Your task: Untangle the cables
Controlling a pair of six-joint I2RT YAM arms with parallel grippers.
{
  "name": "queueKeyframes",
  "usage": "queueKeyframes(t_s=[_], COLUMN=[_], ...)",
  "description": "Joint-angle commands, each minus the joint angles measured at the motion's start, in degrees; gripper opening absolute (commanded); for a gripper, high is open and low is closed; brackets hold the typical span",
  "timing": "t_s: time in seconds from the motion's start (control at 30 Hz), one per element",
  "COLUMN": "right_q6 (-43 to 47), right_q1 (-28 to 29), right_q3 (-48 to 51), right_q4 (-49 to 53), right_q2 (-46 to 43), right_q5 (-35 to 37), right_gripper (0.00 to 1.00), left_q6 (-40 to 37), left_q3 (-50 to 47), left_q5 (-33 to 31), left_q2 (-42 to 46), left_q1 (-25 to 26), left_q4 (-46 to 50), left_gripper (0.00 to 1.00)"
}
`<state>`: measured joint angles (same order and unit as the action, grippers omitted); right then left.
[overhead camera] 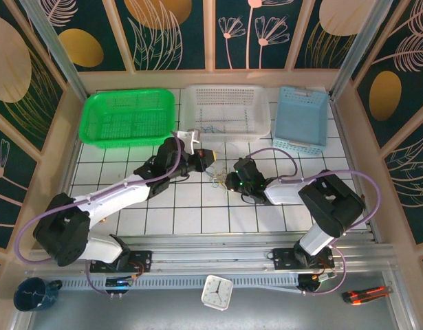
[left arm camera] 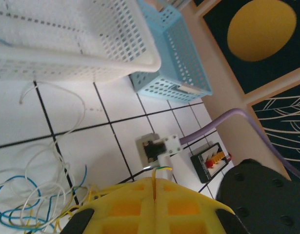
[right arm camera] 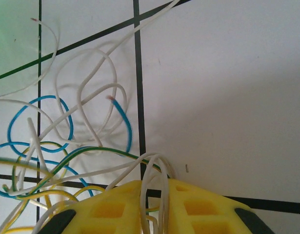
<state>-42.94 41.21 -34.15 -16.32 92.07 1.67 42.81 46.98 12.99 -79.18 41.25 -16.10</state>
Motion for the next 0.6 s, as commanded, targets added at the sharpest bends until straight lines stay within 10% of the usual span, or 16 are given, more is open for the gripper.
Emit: queueKeyframes(t_s=[0.0, 0.57], right_q6=[1.15, 3.97], right_q1=[-0.58, -8.34], right_q3=[-1.42, -10.14], right_q4=[3.67, 14.35], right_q2=[-0.15, -17.79], right_q5=[-0.43, -9.67], right_gripper=[0.21, 0.51], left_q6=[-2.91, -7.97], left_q3=[0.25, -14.3], left_q5=[-0.44, -9.03], left_q2=[1.31, 8.61], left_q1=[0.17, 0.18], left_q4=[1.2, -20.31], left_gripper=[0.0, 0.0])
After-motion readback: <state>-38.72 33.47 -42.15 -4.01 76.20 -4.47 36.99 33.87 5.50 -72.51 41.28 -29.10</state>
